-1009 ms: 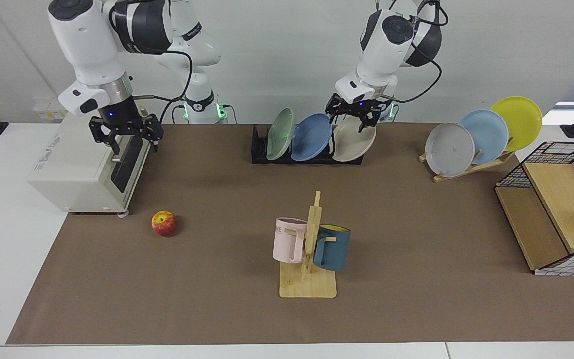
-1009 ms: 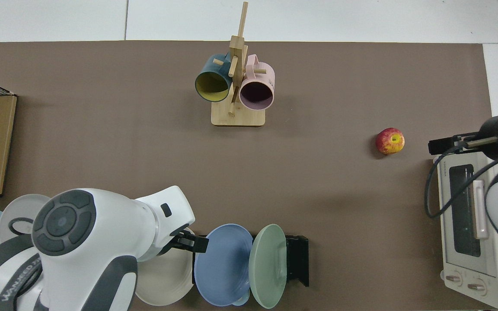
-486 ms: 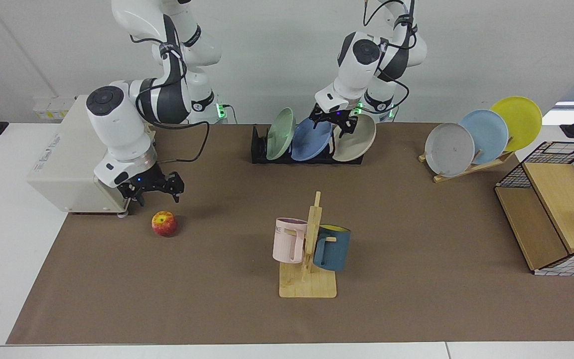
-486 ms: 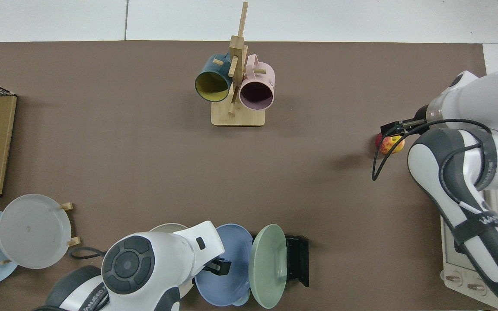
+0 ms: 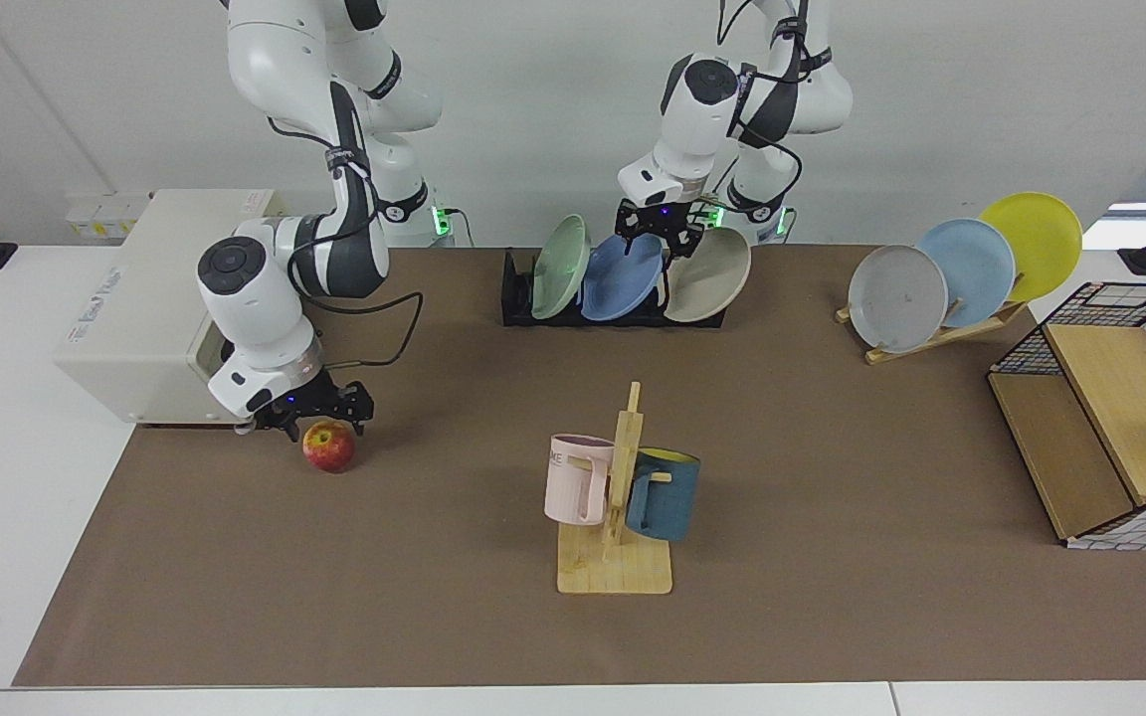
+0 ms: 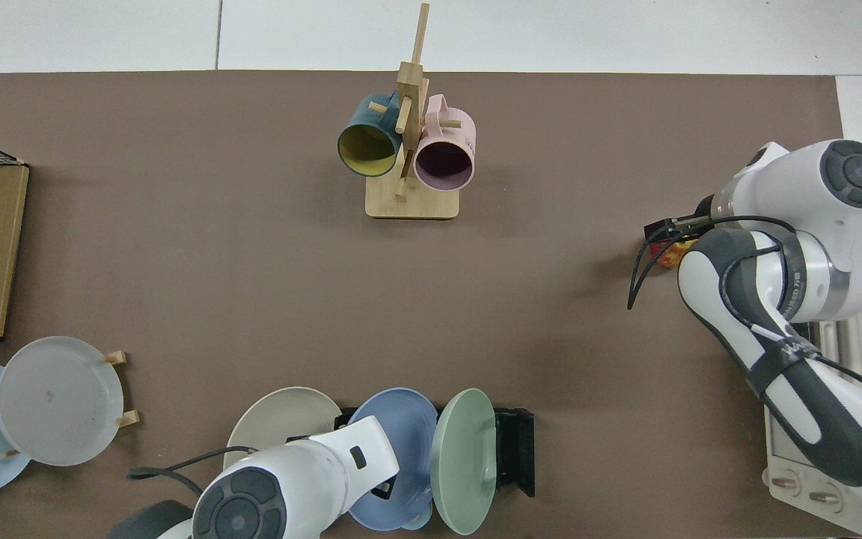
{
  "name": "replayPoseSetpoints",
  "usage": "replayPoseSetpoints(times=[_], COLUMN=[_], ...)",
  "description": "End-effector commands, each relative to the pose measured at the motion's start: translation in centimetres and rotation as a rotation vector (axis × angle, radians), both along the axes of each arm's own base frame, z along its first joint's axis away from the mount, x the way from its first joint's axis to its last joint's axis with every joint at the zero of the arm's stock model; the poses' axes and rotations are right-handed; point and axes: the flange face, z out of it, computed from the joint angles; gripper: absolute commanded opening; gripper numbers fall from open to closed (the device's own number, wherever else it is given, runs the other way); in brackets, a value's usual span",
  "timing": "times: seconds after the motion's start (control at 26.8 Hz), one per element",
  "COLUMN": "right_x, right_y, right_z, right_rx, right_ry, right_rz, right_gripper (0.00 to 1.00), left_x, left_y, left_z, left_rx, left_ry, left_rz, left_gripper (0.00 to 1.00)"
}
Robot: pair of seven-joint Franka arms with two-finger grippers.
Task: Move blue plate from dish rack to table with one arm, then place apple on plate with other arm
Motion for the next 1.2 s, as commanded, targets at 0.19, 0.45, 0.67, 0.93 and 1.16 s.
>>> replayPoseSetpoints(times=[0.19, 0.45, 0.67, 0.93, 1.16], right_x=[-0.2, -0.9, -0.8, -0.5, -0.2], right_y=[-1.7, -1.7, -1.7, -1.7, -1.7], right_z=[-3.2, -5.0, -5.5, -6.1, -6.2], right_rx=[0.011, 0.012, 0.011, 0.010, 0.009], right_ry=[0.024, 0.017, 0.007, -0.013, -0.020], right_rz=[0.002, 0.000, 0.000, -0.001, 0.001], right_gripper=[1.00, 1.00, 1.00, 1.00, 1.00], left_x=[-0.8, -0.7, 1.4, 5.7, 8.2], left_y=[0.3, 0.0, 0.4, 2.3, 4.0], left_z=[-0.1, 0.5, 4.0, 7.2, 8.4], left_rx=[-0.012, -0.011, -0.014, -0.046, 0.022], left_ry=[-0.021, -0.002, 0.046, 0.029, 0.001], left_rz=[-0.011, -0.008, 0.010, 0.077, 0.058], left_gripper=[0.00, 0.00, 0.00, 0.00, 0.00])
